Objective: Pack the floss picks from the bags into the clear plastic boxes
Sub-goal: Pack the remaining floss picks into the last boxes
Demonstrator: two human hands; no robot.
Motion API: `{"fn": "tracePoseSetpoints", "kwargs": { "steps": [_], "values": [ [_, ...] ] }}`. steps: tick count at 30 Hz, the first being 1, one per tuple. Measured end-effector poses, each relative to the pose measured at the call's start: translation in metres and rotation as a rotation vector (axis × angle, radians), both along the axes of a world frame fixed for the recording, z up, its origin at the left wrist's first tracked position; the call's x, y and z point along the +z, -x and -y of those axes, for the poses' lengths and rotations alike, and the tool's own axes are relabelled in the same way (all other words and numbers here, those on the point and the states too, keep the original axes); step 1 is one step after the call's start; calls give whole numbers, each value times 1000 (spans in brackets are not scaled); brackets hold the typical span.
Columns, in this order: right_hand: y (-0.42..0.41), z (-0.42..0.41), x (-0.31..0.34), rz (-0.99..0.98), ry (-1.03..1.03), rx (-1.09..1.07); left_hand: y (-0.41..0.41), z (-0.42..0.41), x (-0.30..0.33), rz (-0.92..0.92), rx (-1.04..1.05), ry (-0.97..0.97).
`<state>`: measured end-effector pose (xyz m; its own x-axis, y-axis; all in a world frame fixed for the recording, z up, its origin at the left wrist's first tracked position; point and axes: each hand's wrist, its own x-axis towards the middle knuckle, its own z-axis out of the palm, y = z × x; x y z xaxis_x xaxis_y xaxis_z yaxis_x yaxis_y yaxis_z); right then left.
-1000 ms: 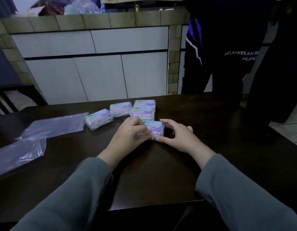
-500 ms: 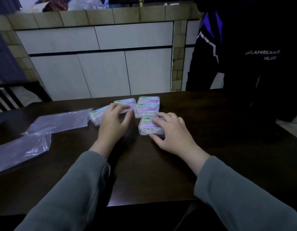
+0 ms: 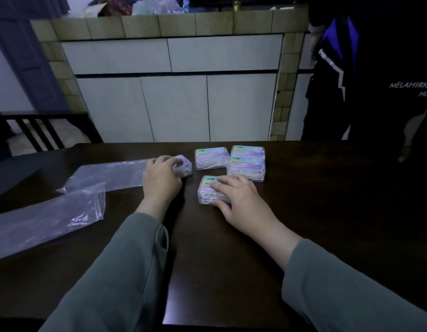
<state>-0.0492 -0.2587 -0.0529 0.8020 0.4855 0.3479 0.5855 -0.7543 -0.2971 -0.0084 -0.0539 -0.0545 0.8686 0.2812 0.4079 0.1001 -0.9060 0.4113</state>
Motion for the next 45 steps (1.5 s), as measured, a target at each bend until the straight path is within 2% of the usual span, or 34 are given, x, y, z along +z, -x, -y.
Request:
{"fn": "tracePoseSetpoints", "kwargs": {
  "steps": [8, 12, 15, 20, 28, 31, 38, 45],
  "values": [
    [-38, -85, 0, -6, -24, 49, -3, -36, 10, -74, 265, 114],
    [-63, -121, -1, 20, 10, 15, -13, -50, 8, -45, 342, 156],
    [-83, -143, -1, 39, 51, -4, -26, -65, 4, -9, 362, 265],
    [-121, -157, 10, 65, 137, -5, -45, -85, -6, 76, 267, 291],
    [-166, -151, 19, 32, 166, -51, -92, -107, -15, 45, 88, 346],
    [-181, -152, 21, 7, 148, -61, -105, -112, -17, 38, 20, 320],
    [-211, -148, 21, -195, -1, -85, -116, -124, -13, 80, -85, 327],
    [-219, -148, 17, -213, -35, -72, -121, -129, -10, 30, -110, 315]
  ]
}}
